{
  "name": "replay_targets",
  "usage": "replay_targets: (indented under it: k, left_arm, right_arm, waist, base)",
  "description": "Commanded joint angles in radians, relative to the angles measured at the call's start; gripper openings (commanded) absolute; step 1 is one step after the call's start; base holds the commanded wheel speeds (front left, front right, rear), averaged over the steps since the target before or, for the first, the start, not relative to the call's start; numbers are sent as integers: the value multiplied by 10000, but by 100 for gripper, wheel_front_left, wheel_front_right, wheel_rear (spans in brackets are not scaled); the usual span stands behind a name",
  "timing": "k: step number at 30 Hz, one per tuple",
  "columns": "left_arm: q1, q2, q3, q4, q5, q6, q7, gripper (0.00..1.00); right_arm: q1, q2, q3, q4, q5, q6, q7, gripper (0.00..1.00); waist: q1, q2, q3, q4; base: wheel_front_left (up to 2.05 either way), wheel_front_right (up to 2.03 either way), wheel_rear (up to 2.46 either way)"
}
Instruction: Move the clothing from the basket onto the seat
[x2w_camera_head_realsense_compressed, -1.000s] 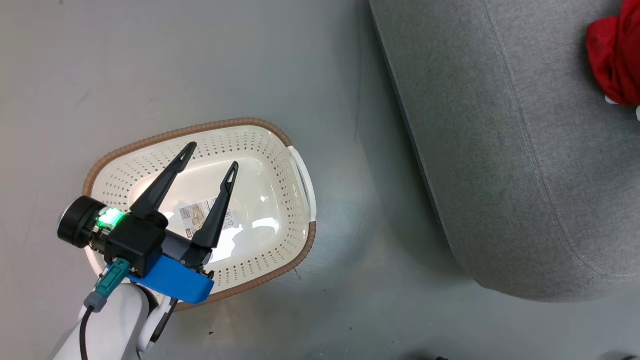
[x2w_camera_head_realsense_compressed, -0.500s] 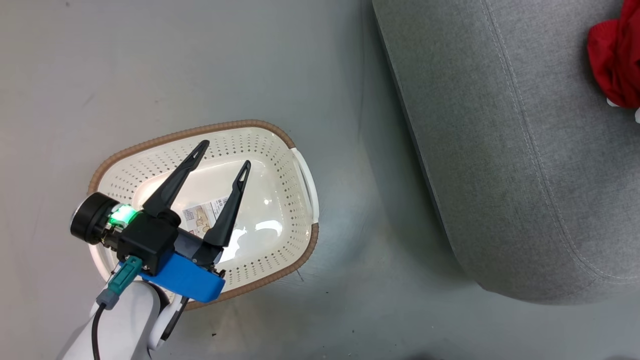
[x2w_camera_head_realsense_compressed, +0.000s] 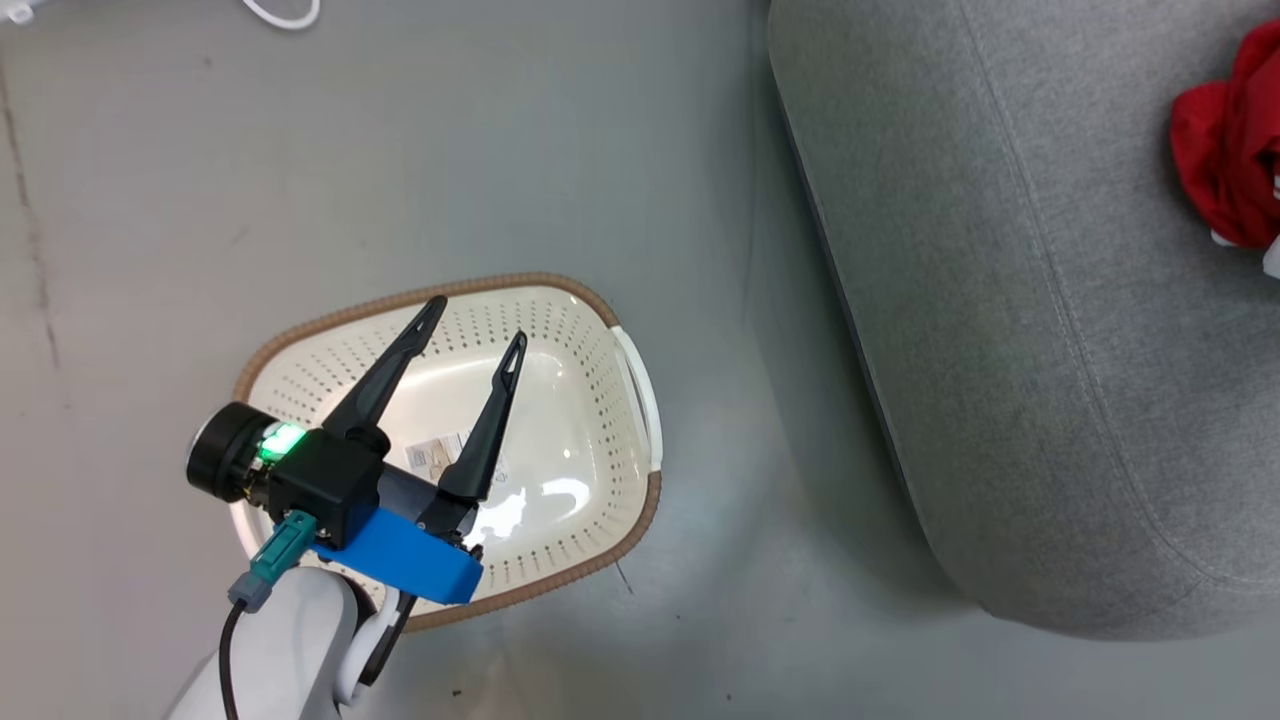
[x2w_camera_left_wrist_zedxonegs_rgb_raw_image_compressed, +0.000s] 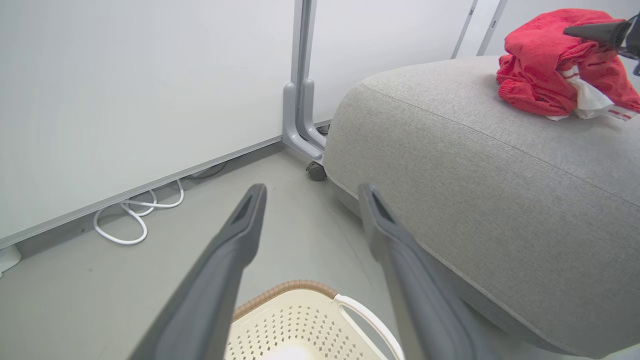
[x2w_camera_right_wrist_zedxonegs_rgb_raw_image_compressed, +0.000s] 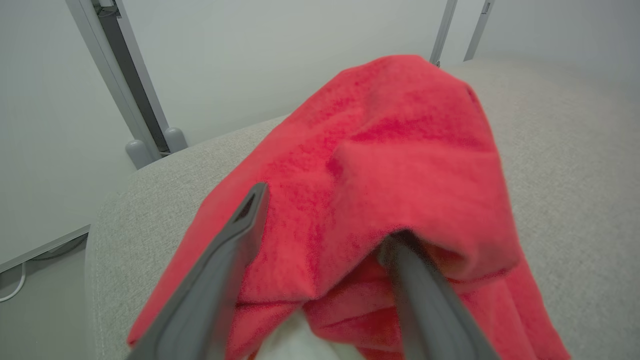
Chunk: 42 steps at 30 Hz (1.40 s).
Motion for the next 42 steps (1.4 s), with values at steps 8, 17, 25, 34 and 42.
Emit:
replay_targets:
  k: [8, 17, 25, 34, 42]
  left_arm:
    - [615, -819, 479, 361, -340, -96, -70, 100]
    - [1586, -1663, 1072, 667, -360, -262, -73, 100]
    - [2218, -2110, 1815, 820, -306, -341, -74, 100]
    - [2629, -2316, 2645, 1077, -229, -345, -73, 100]
    - [2995, -2417, 3470, 1491, -167, -346, -73, 100]
  right_arm:
    - [1329, -5, 530, -426, -102, 1, -81, 100]
    - [3298, 347, 911, -1735, -292, 1, -48, 100]
    - [5481, 1474, 1625, -4238, -214, 1, 472, 100]
    - [7510, 2368, 2495, -6784, 4, 1, 1079, 100]
    - [9025, 2766, 3243, -8519, 327, 1, 1612, 100]
  waist:
    - [0, 0, -1537, 466]
    - [0, 0, -3028, 1104]
    - [0, 0, -3862, 1654]
    - [0, 0, -4402, 2120]
    - [0, 0, -4883, 2468]
  base:
    - [0, 0, 0]
    - [0, 0, 0]
    - [0, 0, 0]
    - [0, 0, 0]
    - [0, 0, 0]
